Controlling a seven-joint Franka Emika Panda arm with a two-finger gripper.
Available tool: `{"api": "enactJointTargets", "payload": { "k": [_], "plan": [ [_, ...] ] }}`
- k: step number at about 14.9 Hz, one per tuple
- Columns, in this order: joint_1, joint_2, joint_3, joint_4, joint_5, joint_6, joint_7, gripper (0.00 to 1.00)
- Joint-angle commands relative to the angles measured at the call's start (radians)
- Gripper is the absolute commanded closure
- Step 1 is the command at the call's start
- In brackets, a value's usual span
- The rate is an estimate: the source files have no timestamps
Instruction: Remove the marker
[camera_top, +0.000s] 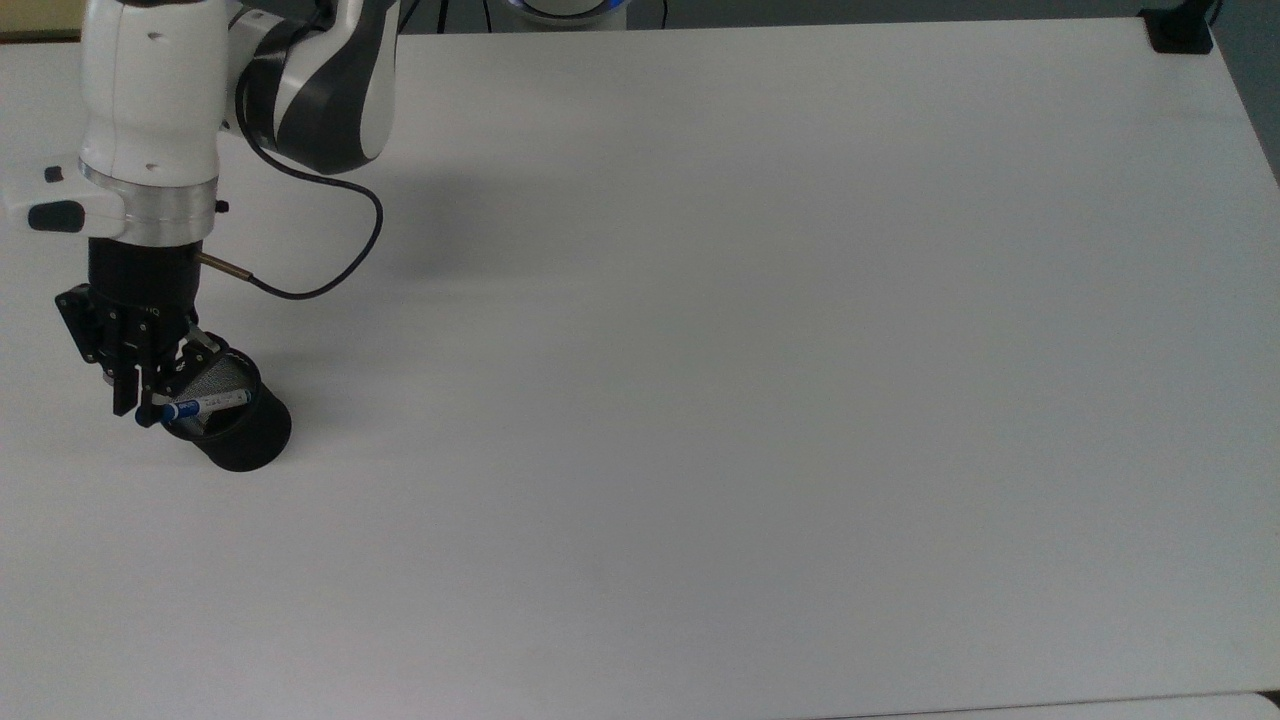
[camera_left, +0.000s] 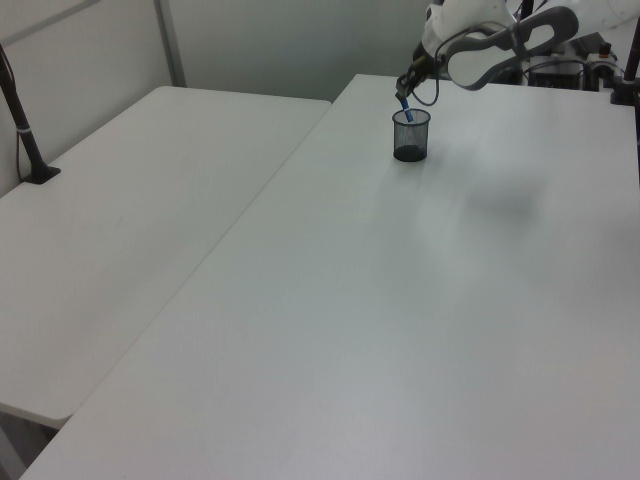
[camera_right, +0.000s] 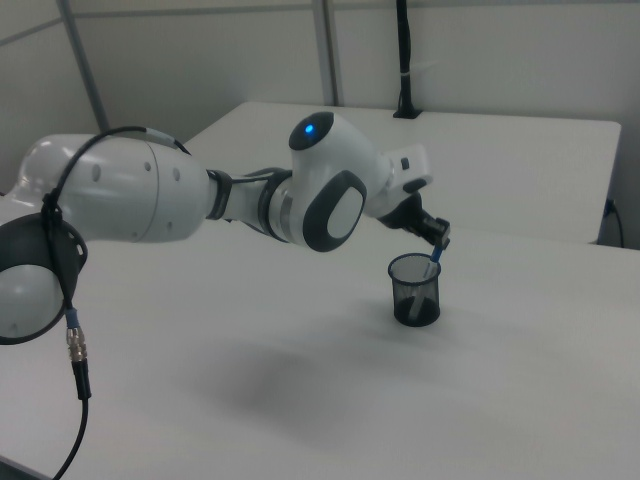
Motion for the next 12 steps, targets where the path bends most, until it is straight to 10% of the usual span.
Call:
{"api": "enactJointTargets", "payload": {
  "k": [1, 7, 12],
  "plan": [
    [0.004, -0.061, -0.004, -0.024, 0.009, 0.017, 0.022, 0.76],
    [0.004, -0.052, -0.006, -0.027, 0.009, 0.017, 0.018, 0.71],
    [0.01, -0.02, -0.006, -0.027, 0.009, 0.018, 0.019, 0.28]
  ]
}}
